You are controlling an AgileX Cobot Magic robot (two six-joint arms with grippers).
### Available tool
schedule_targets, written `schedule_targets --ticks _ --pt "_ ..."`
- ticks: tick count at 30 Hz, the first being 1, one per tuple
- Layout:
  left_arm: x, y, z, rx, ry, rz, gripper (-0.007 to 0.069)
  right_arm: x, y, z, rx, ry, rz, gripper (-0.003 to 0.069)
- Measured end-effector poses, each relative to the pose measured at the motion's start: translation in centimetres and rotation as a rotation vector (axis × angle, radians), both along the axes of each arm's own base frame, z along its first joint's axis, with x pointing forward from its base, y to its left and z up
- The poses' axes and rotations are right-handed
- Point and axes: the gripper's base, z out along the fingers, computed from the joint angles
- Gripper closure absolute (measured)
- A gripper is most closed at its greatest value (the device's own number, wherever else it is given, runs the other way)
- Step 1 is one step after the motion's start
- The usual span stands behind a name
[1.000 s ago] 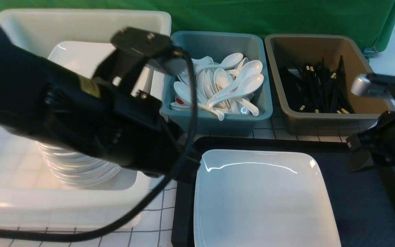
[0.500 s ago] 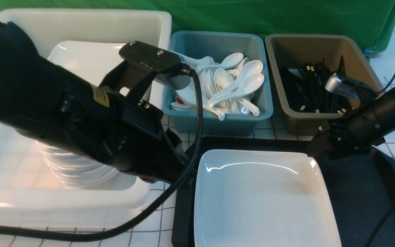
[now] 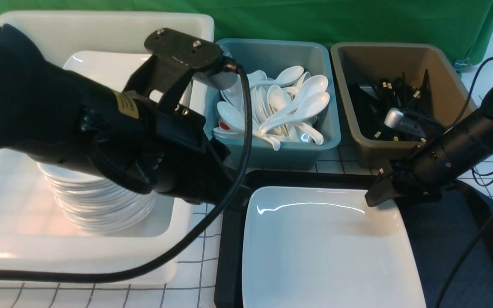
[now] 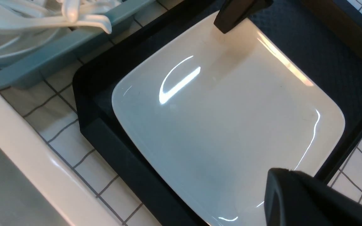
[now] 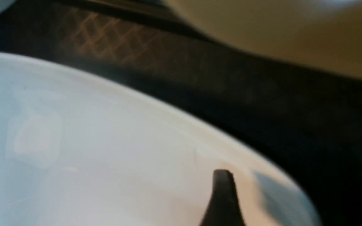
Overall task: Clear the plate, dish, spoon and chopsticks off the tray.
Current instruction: Use the right arm to grab a plate from the dinner plate
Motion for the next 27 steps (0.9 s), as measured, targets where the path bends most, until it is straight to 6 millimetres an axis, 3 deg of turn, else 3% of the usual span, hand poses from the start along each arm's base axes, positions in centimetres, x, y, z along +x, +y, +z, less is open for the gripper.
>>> schedule_targets --ticks 4,8,15,21,22,27 --pt "0.0 0.0 0.0 -0.002 0.001 0.003 0.0625 -0.1 1.0 -0.2 -0.028 -0.003 0.051 0.0221" --pt "0.0 0.0 0.0 -0.005 0.012 0.012 0.0625 -0.2 1.6 -0.3 -0.074 -0.019 0.114 0.0415" --pt "-0.1 0.1 -0.1 0.001 0.034 0.018 0.0625 -0.9 1.5 0.8 -0.095 -0.014 0.136 0.0436" --pt "-0.1 0.3 -0.2 0.025 0.025 0.033 0.0625 -2.3 1.4 6.0 -0.1 -0.109 0.152 0.053" --pt "0.0 0.6 -0.1 0.033 0.023 0.06 0.0625 -3.1 1.3 8.5 -0.094 -0.162 0.153 0.0569" --pt "0.1 1.7 0.4 0.074 -0.014 0.161 0.0625 -5.8 0.9 14.5 -0.086 -0.313 0.155 0.0619"
